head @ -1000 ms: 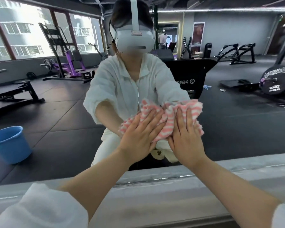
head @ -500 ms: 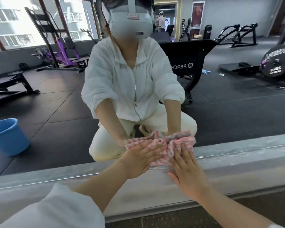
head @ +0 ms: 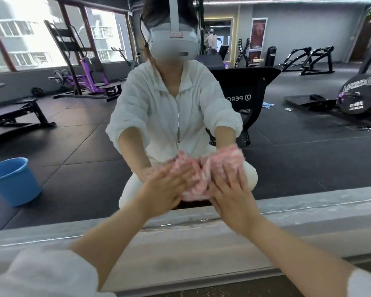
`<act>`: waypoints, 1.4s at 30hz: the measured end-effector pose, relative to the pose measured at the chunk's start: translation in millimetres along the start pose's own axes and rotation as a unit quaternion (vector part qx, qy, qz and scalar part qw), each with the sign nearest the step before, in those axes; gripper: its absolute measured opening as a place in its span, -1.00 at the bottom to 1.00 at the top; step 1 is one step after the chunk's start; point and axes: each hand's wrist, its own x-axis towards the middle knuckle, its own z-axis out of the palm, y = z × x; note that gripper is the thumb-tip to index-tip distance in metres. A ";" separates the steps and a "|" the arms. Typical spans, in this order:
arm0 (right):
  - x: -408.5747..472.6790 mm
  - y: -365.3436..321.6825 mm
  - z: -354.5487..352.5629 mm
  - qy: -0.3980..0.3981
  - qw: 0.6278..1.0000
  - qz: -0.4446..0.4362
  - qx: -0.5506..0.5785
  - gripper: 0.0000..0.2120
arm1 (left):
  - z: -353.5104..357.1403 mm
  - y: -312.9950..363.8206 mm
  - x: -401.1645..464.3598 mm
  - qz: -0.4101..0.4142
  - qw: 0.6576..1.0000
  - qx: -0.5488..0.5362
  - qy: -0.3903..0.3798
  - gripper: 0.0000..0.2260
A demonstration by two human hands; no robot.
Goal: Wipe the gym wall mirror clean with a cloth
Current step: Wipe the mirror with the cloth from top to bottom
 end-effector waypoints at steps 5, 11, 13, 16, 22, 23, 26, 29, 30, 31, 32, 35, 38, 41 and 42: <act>108.7 15.1 -56.1 0.138 0.989 0.055 0.006 -0.41 | -37.0 -81.6 25.1 -0.129 0.989 0.012 0.077 -0.48; 86.9 -2.7 -28.0 0.153 0.988 -0.007 -0.005 -0.41 | -12.9 -52.1 -4.7 -0.096 0.994 0.009 0.060 -0.49; 60.7 -8.5 -7.1 0.125 0.991 -0.043 -0.027 -0.42 | -1.0 -38.2 -24.0 -0.042 0.998 0.008 0.041 -0.50; 21.8 -22.6 17.9 0.066 0.994 -0.086 -0.029 -0.47 | 12.4 -18.7 -45.6 0.039 0.999 0.007 -0.004 -0.51; -33.5 -47.5 40.7 -0.088 0.982 -0.165 -0.014 -0.52 | 28.2 25.8 -80.4 0.155 0.982 0.014 -0.110 -0.48; -36.3 -48.9 40.7 -0.104 0.980 -0.167 -0.012 -0.50 | 29.4 32.2 -84.8 0.153 0.980 0.006 -0.125 -0.46; -36.9 -49.1 34.2 -0.116 0.979 -0.166 0.009 -0.46 | 25.4 39.7 -89.3 0.144 0.977 0.011 -0.159 -0.48; -17.1 -48.5 18.7 -0.073 0.986 -0.149 0.023 -0.41 | 12.2 23.7 -93.0 0.105 0.978 0.041 -0.173 -0.49; -1.4 -48.8 11.4 -0.046 0.989 -0.140 0.018 -0.40 | 6.4 11.1 -92.2 0.081 0.981 0.055 -0.164 -0.48; 15.2 -49.5 3.1 -0.020 0.991 -0.130 0.010 -0.39 | -0.9 -2.2 -90.6 0.056 0.985 0.067 -0.148 -0.49; 36.1 -51.0 -6.9 0.012 0.992 -0.122 -0.002 -0.40 | -10.4 -20.3 -87.8 0.027 0.989 0.072 -0.127 -0.50; 103.3 -50.3 -39.2 0.096 0.991 -0.085 -0.032 -0.40 | -40.9 -83.7 -68.7 -0.091 0.992 0.044 -0.074 -0.45; 167.9 -42.3 -75.8 0.164 0.985 -0.047 -0.029 -0.39 | -71.9 -140.8 -51.2 -0.182 0.982 0.044 -0.023 -0.47; 210.9 -37.8 -102.1 0.193 0.981 -0.030 -0.017 -0.40 | -83.5 -167.4 -44.5 -0.199 0.979 0.047 0.019 -0.46; 218.5 -39.2 -105.3 0.197 0.980 -0.029 -0.016 -0.41 | -82.2 -168.9 -46.1 -0.205 0.977 0.045 0.028 -0.45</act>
